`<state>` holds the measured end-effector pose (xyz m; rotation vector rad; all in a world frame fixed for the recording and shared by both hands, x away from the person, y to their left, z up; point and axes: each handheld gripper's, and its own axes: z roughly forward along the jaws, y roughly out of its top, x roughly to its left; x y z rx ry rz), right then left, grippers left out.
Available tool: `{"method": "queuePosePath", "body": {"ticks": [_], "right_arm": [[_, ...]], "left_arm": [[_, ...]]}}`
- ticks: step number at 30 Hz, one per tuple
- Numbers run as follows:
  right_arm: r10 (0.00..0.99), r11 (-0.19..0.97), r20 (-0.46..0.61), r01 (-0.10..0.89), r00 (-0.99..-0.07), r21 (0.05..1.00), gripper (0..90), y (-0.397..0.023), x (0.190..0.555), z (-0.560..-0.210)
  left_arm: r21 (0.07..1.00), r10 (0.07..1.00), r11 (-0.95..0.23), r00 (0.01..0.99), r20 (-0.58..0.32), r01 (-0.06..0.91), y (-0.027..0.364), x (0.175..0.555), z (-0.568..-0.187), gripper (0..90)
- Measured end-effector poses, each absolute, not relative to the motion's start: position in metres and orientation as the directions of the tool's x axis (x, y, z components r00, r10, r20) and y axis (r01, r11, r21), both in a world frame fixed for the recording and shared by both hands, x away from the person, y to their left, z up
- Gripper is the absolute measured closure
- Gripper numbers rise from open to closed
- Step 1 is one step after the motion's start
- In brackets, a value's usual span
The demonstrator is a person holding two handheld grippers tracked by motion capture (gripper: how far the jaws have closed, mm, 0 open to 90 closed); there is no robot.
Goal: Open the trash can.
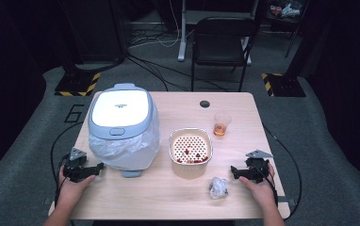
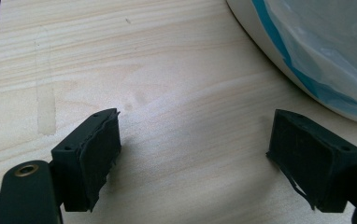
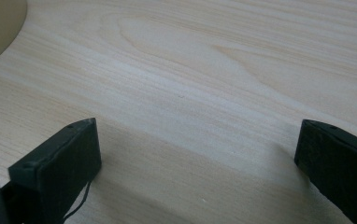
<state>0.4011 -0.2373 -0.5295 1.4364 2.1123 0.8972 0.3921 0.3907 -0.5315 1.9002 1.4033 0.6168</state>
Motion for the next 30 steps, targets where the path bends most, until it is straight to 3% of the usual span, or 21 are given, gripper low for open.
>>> {"method": "queuePosePath", "body": {"ticks": [15, 23, 30], "right_arm": [[0.930, 0.251, 0.009, 0.650, -0.368, 0.717, 0.0, -0.2370, 0.4010, -0.5295], [0.930, 0.254, 0.003, 0.650, -0.367, 0.716, 0.0, -0.2371, 0.4011, -0.5294], [0.932, 0.251, 0.001, 0.650, -0.362, 0.717, 0.8, -0.2369, 0.4008, -0.5293]], "left_arm": [[0.756, 0.956, -0.180, 0.291, -0.016, 0.630, 0.3904, 0.3910, -0.5310, 17.2], [0.758, 0.959, -0.168, 0.283, -0.022, 0.630, 0.3944, 0.3881, -0.5295, 26.4], [0.759, 0.962, -0.143, 0.270, -0.045, 0.636, 0.3987, 0.3846, -0.5255, 47.1]]}}
